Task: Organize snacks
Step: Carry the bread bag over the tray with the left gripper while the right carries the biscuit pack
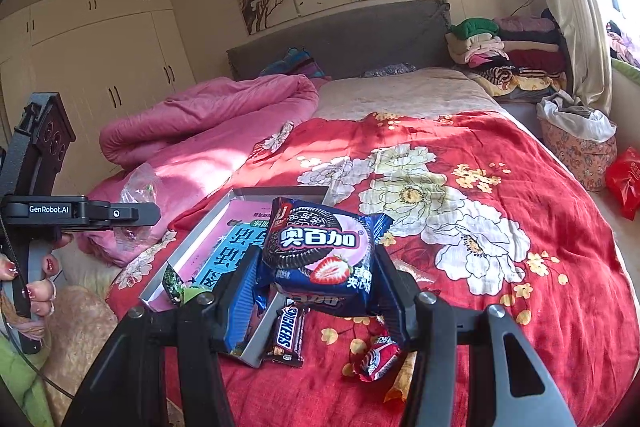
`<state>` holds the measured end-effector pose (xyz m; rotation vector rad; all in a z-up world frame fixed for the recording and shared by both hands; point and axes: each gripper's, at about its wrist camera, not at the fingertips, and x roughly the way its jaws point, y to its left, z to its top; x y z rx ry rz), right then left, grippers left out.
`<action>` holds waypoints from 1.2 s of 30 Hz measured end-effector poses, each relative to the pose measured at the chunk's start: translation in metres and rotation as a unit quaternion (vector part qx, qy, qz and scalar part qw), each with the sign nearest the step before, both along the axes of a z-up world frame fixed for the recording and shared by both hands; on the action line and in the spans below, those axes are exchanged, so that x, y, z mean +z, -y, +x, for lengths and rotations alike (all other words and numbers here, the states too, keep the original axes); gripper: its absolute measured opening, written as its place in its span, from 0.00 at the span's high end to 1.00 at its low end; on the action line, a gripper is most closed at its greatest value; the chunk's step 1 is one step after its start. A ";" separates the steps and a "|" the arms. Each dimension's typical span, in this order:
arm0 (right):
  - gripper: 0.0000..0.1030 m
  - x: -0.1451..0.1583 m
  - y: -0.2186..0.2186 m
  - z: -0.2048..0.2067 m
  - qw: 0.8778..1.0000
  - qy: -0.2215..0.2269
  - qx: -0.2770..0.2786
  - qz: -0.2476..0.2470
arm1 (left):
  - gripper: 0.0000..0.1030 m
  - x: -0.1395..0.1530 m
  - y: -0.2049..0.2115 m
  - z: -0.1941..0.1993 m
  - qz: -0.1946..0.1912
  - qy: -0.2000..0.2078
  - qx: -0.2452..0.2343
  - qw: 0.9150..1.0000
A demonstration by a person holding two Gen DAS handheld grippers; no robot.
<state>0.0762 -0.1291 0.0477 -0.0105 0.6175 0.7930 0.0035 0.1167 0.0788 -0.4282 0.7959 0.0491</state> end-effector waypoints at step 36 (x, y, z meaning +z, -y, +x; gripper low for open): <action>0.47 0.002 -0.067 -0.034 0.996 0.011 0.085 -0.026 | 0.62 -0.018 -0.087 -0.053 0.003 -0.006 0.103 0.995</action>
